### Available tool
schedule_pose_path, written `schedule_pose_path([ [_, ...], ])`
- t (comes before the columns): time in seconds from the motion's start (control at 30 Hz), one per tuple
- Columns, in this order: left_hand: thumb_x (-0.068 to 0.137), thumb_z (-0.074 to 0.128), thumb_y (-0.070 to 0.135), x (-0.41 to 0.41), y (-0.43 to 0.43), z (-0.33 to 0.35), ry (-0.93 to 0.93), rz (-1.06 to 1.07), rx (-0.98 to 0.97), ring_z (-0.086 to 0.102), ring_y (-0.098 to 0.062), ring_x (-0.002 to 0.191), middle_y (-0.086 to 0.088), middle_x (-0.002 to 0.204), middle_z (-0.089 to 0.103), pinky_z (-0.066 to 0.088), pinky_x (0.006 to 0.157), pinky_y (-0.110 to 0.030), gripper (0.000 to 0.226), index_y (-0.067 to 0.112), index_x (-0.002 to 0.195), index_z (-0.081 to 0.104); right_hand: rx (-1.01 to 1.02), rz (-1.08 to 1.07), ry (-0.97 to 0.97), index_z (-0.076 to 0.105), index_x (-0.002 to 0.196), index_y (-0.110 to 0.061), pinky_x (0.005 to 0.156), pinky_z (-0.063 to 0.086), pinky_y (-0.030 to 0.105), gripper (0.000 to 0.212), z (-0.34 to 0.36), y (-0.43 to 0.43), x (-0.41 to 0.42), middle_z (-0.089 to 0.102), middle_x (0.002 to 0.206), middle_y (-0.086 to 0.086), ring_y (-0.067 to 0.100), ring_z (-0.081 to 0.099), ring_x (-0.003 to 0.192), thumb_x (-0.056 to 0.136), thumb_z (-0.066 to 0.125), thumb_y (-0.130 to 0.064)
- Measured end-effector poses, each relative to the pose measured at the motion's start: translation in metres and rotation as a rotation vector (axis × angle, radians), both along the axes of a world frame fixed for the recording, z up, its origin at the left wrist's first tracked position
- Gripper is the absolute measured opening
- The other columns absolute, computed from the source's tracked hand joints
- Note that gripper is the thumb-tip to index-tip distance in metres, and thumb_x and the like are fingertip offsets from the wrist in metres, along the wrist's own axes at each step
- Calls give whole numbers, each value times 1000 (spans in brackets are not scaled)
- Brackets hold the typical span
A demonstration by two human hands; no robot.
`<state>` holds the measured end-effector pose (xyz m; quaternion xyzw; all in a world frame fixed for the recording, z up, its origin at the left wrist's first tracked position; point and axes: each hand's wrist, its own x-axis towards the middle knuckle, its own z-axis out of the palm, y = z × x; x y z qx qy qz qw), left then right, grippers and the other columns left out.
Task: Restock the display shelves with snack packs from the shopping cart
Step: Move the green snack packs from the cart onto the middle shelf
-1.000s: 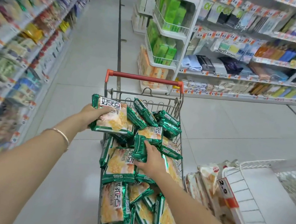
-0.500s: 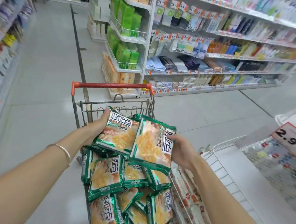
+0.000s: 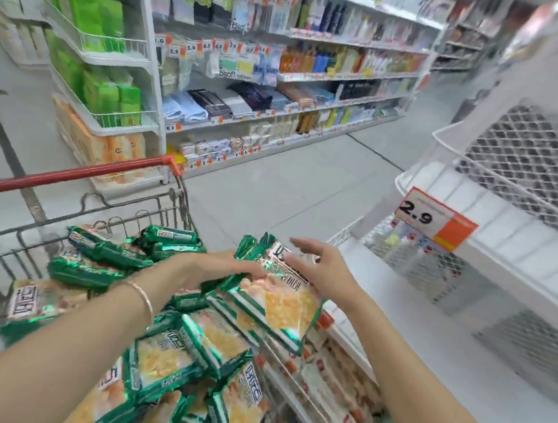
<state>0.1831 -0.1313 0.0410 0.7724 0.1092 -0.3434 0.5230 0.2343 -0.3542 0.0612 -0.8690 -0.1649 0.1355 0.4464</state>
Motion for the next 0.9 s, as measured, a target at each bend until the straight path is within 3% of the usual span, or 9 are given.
schedule_pose_path([
  [0.1,44,79,81,35,-33,-1,-97,26,1,45,-27,134,-3,151,43,33,115,-50,125,28,148,33,101,-301,108,30,155,-28,112,38,38,106,-11,-44,6,36,156,0,16,42,137,68,82,-58],
  [0.2,47,82,79,78,-69,4,-223,26,-52,51,-18,125,7,142,50,36,112,-43,116,30,141,36,443,-387,441,-5,157,-41,107,45,49,148,-23,-83,12,33,158,1,21,58,123,45,89,-64],
  [0.27,44,85,77,110,-97,3,-290,-24,-93,57,-18,120,7,136,55,42,108,-42,117,32,140,36,628,-436,471,-3,156,-44,98,52,55,142,-29,-110,30,42,150,-5,27,64,118,52,93,-49],
  [0.33,37,86,79,140,-126,-3,-333,-46,-129,59,-24,122,0,140,55,46,106,-47,125,38,142,33,780,-451,486,24,155,-32,87,58,54,130,-29,-135,51,55,145,3,30,66,116,50,100,-39],
  [0.43,40,88,68,171,-167,-16,-370,-68,-206,65,-23,111,-4,128,61,51,100,-44,125,27,142,28,899,-447,514,62,128,-16,86,59,50,104,-37,-171,72,69,126,13,29,72,104,33,104,-25],
  [0.57,68,88,37,215,-207,-57,-357,-242,-232,73,-16,94,0,109,73,56,92,-39,82,23,135,43,788,-460,448,67,114,-13,85,60,44,82,-76,-205,93,72,119,13,28,73,100,39,99,-7],
  [0.73,72,77,-9,252,-241,-108,-491,-156,-173,66,-8,85,2,103,66,54,60,-15,96,13,149,23,456,-681,107,68,115,-15,82,59,35,63,-142,-211,136,75,112,7,20,73,98,58,92,-3],
  [0.8,72,73,-16,262,-255,-118,-556,-128,-199,64,-18,101,-1,119,59,56,69,-21,116,17,156,-1,431,-722,-3,67,110,-23,78,60,33,56,-154,-208,149,76,107,1,16,72,95,65,90,0],
  [0.9,56,93,16,283,-262,-133,-732,-138,-133,54,-21,128,3,147,45,51,102,-42,159,45,141,-37,420,-727,-85,62,118,-23,81,60,39,62,-159,-207,172,72,111,-2,15,69,100,66,91,-4],
])
